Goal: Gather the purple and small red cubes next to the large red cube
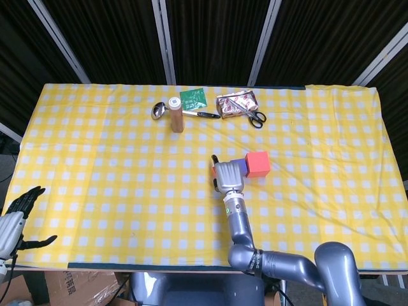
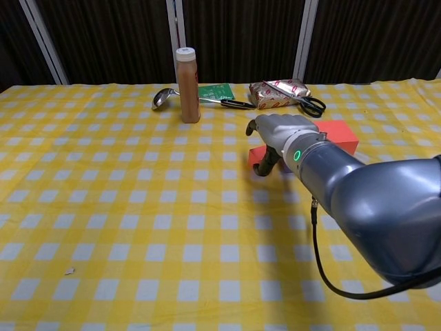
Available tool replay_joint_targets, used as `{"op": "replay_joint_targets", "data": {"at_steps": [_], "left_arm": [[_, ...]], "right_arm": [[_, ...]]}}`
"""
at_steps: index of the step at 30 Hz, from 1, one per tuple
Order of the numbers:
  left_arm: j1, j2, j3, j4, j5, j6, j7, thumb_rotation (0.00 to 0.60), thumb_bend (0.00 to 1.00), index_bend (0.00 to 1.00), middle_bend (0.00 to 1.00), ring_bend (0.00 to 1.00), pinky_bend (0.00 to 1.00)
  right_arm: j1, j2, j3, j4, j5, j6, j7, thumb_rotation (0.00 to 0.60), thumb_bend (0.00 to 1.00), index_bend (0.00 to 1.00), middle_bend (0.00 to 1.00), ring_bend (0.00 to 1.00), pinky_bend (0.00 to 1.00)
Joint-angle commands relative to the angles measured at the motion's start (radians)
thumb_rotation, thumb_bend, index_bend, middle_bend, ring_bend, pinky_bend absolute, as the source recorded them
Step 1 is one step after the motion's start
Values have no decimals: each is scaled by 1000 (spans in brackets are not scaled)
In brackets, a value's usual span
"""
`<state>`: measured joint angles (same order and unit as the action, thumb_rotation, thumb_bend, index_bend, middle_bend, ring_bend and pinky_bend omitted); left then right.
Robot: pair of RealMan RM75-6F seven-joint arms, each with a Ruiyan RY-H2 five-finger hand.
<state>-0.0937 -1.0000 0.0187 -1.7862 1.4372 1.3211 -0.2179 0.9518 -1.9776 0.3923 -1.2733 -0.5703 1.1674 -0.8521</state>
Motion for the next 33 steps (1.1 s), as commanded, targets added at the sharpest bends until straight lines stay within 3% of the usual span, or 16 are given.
{"op": "replay_joint_targets", "data": {"at_steps": [1,15,33], "left_arm": [[0,0,0,0,1,0,0,600,26,0,0,0,0],[1,-2,2,1,4,4,8,600,27,0,0,0,0],[1,-3,0,-1,-2,2,13,600,26,0,0,0,0]], "right_arm": [[-10,22,-9,-57,-17,29,-13,600,486,164,1000,1000,950],[-63,88,-93,-282,17,104,-104,600,486,164,1000,1000,950],[-55,27,-97,-215,38,66,-76,600,487,122,1000,1000,951]]}}
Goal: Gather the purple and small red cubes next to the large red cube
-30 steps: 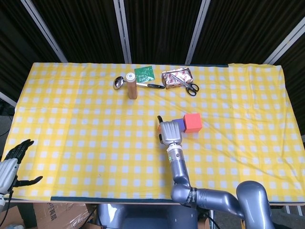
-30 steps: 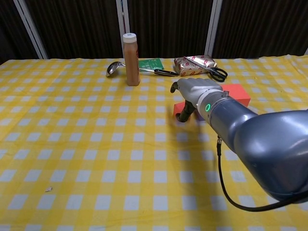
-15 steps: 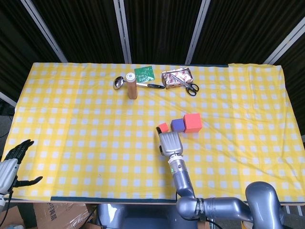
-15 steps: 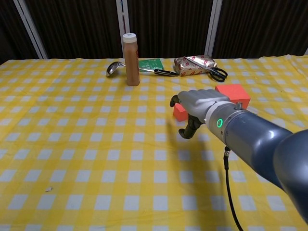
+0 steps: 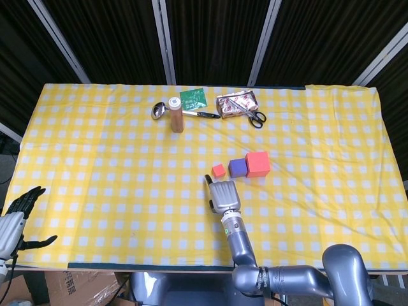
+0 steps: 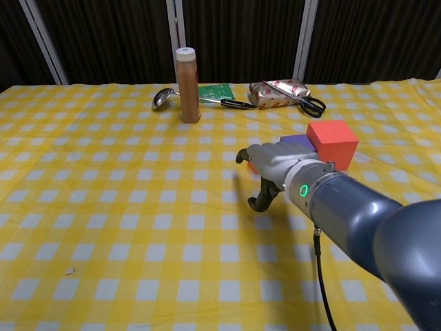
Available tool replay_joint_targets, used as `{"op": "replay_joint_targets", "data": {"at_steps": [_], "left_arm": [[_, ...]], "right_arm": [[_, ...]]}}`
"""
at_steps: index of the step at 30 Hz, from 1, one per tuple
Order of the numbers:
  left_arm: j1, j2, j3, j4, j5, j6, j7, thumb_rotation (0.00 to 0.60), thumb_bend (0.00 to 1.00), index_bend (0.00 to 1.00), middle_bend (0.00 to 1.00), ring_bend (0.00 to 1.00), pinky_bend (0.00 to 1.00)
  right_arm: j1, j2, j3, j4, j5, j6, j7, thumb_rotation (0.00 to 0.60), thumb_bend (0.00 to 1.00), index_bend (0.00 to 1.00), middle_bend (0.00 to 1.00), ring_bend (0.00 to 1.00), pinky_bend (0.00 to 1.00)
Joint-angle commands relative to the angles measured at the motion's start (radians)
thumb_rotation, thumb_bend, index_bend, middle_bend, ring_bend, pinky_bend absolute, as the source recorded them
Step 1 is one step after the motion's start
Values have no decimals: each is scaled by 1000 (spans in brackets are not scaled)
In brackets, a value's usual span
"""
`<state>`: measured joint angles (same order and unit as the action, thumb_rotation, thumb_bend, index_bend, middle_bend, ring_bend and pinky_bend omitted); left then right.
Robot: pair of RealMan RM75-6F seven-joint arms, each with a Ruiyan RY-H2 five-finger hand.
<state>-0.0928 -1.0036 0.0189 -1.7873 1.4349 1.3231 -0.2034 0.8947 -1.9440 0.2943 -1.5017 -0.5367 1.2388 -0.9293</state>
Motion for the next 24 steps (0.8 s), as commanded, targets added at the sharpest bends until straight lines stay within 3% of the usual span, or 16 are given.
{"op": "replay_joint_targets", "data": {"at_steps": [1,14,24], "left_arm": [[0,1,0,0,0,-1,-3,600,27,0,0,0,0],[-2,4,0,-2,-3,-6,-8,600,27,0,0,0,0],[-1,4,-1,-4,-6,-6,-4,600,27,0,0,0,0]], "right_arm": [[3,-10,1,24,6,-8,1,600,487,122,1000,1000,951],[-1,-29,13,125,43,-33,1,600,486,122,1000,1000,951],[-14,-20,26,141,59,-31,2,600,487,122,1000,1000,951]]}}
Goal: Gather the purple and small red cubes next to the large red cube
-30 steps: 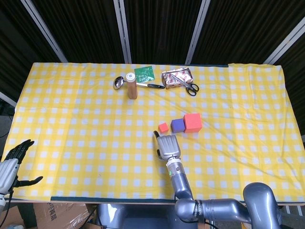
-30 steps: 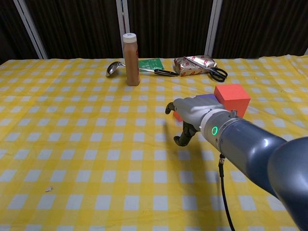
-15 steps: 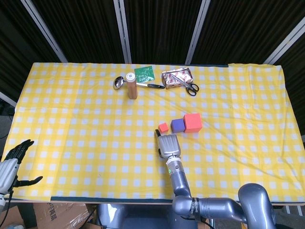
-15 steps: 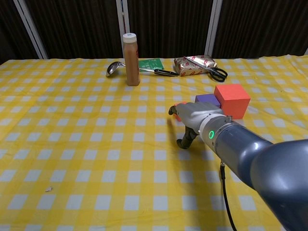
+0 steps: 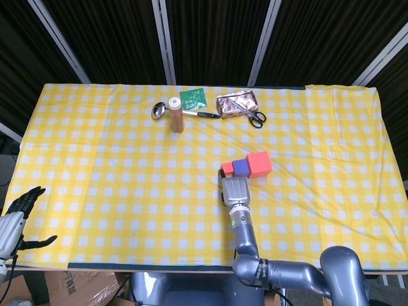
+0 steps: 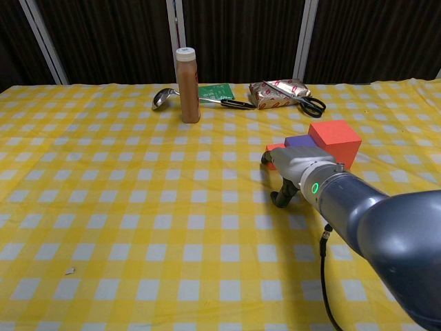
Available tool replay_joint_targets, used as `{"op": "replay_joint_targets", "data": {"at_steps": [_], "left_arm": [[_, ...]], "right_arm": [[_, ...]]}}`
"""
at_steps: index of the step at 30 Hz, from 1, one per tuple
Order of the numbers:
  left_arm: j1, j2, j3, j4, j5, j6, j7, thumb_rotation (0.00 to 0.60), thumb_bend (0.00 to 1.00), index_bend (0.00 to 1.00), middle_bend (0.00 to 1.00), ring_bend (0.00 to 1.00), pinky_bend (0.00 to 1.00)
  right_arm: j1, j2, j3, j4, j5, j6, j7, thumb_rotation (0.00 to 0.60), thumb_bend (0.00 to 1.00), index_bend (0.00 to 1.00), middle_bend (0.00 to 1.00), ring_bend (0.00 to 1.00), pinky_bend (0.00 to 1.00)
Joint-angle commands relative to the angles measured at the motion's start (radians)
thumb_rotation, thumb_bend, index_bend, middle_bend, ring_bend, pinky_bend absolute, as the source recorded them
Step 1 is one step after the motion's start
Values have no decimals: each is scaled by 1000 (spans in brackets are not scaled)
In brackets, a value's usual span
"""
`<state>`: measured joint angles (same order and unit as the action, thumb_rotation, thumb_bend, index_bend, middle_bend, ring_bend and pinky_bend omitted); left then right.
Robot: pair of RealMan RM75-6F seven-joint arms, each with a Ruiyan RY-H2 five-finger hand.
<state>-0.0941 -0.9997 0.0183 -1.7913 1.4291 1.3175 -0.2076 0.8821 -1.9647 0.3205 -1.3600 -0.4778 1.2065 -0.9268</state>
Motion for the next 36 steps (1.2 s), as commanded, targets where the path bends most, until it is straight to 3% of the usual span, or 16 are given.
{"op": "replay_joint_targets", "data": {"at_steps": [1,19,36], "left_arm": [[0,0,0,-1,0,0,0,600,27,0,0,0,0],[0,1,1,-1,1,-1,-1,600,27,0,0,0,0],[-2,2,0,-5,-5,-7,1,600,27,0,0,0,0]], "right_arm": [[-2,2,0,-2,1,2,-1,600,487,122,1000,1000,951],[8,21,12,-82,-45,9,2,600,487,92,1000,1000,951],[43,14,64,23,4,-14,-13,600,486,90,1000,1000,950]]}}
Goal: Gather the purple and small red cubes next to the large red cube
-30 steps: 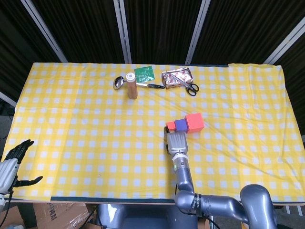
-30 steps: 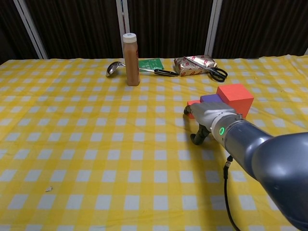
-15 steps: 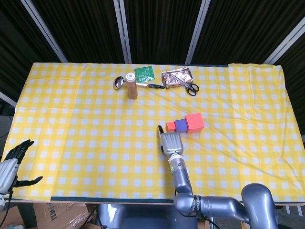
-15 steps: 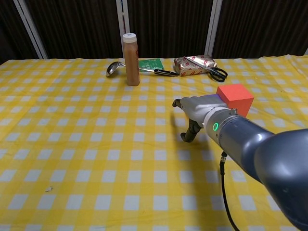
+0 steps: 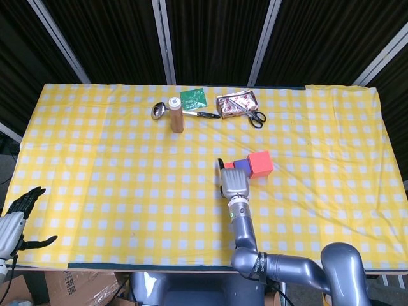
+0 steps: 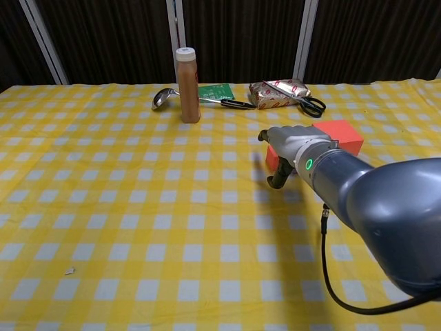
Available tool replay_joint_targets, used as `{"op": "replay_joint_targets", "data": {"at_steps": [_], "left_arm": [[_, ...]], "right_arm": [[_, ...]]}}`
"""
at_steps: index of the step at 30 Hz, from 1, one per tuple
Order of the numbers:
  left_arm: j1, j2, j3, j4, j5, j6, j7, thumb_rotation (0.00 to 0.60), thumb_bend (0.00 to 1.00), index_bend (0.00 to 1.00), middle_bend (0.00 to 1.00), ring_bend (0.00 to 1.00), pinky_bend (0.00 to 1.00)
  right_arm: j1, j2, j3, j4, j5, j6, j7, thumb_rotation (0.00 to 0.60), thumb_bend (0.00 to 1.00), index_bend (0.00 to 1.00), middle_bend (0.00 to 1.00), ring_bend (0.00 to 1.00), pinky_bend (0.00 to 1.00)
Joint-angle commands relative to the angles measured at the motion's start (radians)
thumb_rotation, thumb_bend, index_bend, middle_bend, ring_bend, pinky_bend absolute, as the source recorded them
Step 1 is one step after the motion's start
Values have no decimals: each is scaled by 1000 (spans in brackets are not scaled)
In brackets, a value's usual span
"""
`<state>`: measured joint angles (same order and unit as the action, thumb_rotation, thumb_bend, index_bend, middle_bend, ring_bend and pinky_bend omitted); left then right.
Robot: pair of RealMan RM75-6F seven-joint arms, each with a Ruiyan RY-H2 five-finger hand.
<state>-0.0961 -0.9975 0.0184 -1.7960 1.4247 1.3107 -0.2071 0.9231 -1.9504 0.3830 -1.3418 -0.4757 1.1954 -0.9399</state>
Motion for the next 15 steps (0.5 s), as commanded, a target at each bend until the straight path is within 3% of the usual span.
{"op": "replay_joint_targets", "data": {"at_steps": [1,15], "left_arm": [[0,0,-1,-1,-2,0,1,600,27,0,0,0,0],[-1,1,0,-3,-1,-2,2,600,27,0,0,0,0]], "right_arm": [[3,-1,3,9,5,-3,0,600,486,90,1000,1000,950],[0,4,0,17,27,-3,-5,600,487,183,1000,1000,951]]}}
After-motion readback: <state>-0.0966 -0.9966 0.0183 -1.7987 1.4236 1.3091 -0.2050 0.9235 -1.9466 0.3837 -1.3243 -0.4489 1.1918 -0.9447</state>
